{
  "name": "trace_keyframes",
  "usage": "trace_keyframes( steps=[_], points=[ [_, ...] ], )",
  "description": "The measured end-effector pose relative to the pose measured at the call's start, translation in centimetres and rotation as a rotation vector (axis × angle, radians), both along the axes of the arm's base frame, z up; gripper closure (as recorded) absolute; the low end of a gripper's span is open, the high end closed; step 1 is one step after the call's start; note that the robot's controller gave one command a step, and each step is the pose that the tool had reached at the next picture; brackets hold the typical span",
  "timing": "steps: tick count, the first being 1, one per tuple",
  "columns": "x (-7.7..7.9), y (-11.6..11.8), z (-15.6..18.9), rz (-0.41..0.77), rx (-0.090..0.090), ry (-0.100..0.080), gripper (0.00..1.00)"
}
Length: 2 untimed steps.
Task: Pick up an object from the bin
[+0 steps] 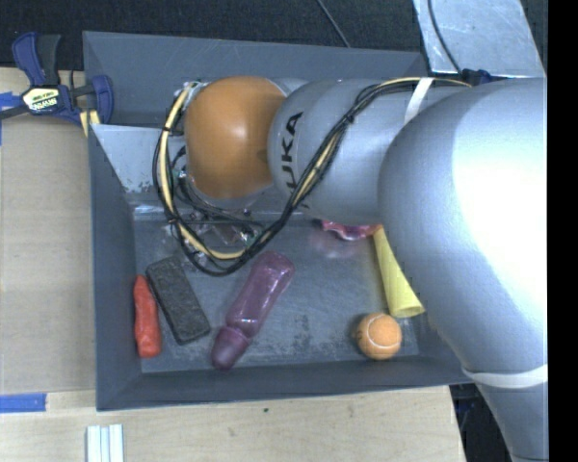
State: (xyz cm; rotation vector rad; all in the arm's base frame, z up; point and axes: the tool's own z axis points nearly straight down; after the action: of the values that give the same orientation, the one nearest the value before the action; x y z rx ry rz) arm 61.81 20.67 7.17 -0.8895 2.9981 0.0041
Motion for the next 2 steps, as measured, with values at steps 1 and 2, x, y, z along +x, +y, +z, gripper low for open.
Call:
trace_keyframes(
  steps=[1,2],
  points=[
    [0.00,0.00,0.00,-0.001,0.000,0.000,1.00],
    [-0.04,-0.02,0.37,-0.002,0.001,0.000,1.00]
  ],
)
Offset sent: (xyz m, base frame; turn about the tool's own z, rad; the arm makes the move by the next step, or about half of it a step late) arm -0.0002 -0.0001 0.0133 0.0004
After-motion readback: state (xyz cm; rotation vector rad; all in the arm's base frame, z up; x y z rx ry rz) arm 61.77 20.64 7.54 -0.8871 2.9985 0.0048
